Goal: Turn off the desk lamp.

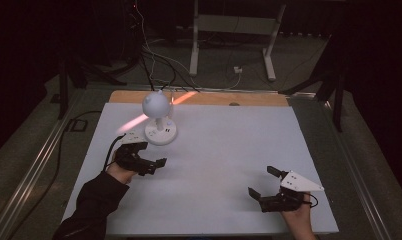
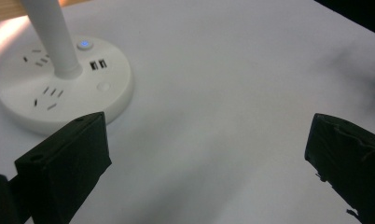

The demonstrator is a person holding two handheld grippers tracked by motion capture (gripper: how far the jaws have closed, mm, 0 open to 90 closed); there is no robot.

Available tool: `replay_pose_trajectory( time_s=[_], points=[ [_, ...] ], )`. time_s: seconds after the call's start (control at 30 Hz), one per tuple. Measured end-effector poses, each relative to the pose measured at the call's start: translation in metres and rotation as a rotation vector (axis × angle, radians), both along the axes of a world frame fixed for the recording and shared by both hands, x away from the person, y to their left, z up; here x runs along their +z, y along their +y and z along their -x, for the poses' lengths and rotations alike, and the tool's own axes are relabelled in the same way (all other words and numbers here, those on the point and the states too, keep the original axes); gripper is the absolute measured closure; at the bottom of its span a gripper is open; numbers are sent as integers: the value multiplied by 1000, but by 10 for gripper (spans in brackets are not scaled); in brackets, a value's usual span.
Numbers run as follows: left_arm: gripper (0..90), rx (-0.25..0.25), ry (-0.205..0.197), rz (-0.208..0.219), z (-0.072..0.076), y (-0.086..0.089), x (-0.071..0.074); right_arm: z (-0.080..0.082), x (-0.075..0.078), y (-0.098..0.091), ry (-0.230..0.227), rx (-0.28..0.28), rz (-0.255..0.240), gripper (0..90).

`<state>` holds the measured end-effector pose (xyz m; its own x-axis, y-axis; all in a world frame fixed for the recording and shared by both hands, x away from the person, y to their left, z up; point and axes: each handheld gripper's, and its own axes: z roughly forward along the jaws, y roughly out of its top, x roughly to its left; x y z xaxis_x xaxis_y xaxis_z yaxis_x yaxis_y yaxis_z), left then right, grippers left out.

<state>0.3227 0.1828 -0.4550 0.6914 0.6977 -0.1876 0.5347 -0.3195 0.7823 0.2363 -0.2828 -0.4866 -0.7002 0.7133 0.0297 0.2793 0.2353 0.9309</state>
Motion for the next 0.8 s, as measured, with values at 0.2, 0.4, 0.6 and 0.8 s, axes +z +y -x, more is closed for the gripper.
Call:
replay_pose_trajectory(
  time_s=[0.2,0.4,0.6,0.8],
  points=[
    [6,6,0,-4,14,11,-3,0,0,0,0,1,3,0],
    [6,-6,4,-6,29,19,-8,0,0,1,3,2,3,0],
    [6,-9,4,4,42,28,-14,0,-1,1,5,4,8,0],
    [6,-21,5,-6,57,38,-25,0,-1,2,8,6,12,0]
  ],
)
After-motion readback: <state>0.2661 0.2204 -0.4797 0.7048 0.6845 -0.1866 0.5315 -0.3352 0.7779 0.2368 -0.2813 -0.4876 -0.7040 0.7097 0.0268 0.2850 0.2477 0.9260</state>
